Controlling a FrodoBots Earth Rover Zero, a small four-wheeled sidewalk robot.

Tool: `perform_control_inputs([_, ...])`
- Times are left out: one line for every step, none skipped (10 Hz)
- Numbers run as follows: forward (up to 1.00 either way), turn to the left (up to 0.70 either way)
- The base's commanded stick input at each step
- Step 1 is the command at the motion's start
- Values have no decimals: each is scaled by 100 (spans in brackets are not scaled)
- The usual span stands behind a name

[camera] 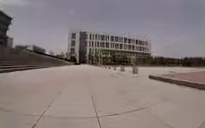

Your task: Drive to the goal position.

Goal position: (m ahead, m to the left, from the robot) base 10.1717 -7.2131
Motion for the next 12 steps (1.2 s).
perform_control_inputs([100, -38])
perform_control_inputs([100, -37])
perform_control_inputs([100, -33])
perform_control_inputs([100, -21])
perform_control_inputs([100, 0])
perform_control_inputs([100, 0])
perform_control_inputs([100, 0])
perform_control_inputs([100, 0])
perform_control_inputs([100, 0])
perform_control_inputs([100, 0])
perform_control_inputs([100, 0])
perform_control_inputs([100, 0])
